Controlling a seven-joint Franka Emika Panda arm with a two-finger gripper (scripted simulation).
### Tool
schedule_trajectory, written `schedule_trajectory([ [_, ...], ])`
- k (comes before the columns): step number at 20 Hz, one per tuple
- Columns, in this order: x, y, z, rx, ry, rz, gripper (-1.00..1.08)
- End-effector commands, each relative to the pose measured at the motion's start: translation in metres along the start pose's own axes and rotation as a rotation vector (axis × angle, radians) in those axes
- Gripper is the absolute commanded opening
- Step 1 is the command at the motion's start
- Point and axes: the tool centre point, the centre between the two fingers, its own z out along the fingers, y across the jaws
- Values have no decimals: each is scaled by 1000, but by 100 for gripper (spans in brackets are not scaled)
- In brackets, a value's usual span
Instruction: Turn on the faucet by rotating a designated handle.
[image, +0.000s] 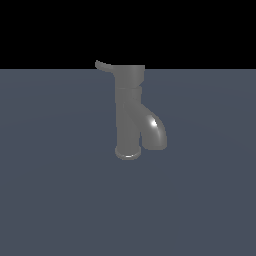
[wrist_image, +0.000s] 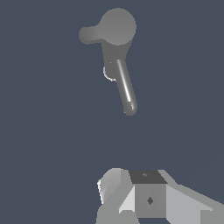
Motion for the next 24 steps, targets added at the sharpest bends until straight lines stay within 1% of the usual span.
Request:
schedule_trajectory([
  [1, 1, 0, 0, 0, 0, 2, -100],
  [6, 7, -1, 1, 5, 0, 29, -100],
  [12, 24, -4, 5, 18, -1, 94, -100],
  [17, 45, -8, 11, 33, -3, 179, -100],
  [24, 82, -17, 25, 53, -11, 335, -100],
])
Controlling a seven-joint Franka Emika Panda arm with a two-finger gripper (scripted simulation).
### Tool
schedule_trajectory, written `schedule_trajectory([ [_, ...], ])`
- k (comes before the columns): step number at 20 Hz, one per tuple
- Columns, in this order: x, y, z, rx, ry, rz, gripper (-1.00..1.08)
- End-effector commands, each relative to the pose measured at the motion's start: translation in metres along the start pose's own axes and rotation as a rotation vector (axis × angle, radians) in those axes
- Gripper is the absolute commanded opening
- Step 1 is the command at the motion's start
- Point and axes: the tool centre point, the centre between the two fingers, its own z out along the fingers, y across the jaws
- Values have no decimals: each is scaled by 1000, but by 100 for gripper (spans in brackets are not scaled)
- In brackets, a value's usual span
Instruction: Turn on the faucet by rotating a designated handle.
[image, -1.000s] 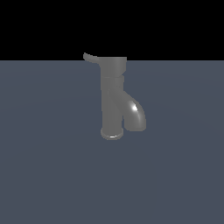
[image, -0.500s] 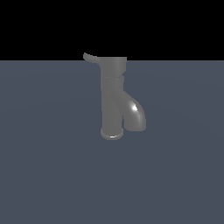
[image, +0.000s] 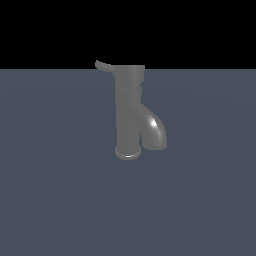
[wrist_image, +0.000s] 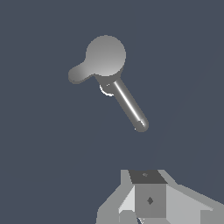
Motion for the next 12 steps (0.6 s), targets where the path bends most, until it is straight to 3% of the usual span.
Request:
schedule_trajectory([
  [1, 12, -7, 6, 6, -3, 59, -100],
  [12, 63, -39, 39, 18, -12, 318, -100],
])
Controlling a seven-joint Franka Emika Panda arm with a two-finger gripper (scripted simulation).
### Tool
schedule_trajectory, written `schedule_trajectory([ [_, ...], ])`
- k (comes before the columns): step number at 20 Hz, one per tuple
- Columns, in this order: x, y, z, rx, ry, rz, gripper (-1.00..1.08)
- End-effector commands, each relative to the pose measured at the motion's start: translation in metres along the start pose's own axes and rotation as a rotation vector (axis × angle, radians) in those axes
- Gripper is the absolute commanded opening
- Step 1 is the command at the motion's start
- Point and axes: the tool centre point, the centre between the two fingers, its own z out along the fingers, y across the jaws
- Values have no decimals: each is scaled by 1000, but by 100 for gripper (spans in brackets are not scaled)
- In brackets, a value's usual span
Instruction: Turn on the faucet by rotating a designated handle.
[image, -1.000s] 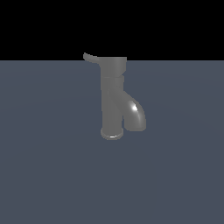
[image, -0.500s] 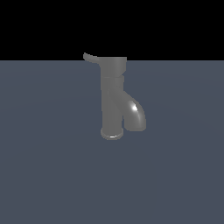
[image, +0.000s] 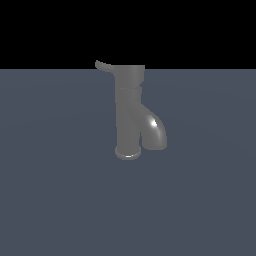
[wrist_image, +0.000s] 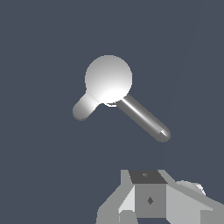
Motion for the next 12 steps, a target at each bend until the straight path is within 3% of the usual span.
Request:
schedule_trajectory([
  [1, 9, -10, 9, 1, -1, 61, -100],
  [12, 44, -53, 52, -4, 6, 325, -100],
])
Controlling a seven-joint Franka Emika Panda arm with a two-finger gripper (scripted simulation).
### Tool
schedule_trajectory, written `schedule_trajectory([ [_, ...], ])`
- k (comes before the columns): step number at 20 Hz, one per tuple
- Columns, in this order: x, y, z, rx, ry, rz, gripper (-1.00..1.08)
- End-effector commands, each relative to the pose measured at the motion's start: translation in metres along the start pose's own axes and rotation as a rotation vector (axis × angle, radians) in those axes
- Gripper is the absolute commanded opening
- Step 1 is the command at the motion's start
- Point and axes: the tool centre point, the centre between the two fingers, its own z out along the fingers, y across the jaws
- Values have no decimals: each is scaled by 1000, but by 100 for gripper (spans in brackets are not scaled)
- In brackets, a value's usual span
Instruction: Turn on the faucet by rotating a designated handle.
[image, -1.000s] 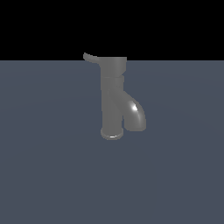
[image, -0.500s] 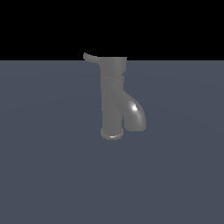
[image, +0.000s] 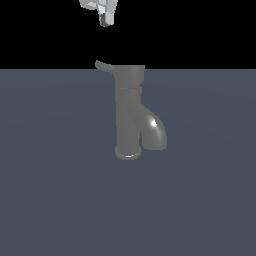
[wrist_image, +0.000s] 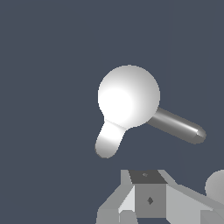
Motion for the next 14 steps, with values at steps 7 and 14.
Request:
schedule_trajectory([
  [7, 14, -38, 39, -6, 18, 205, -100],
  [14, 21, -61, 66, -10, 39, 336, -100],
])
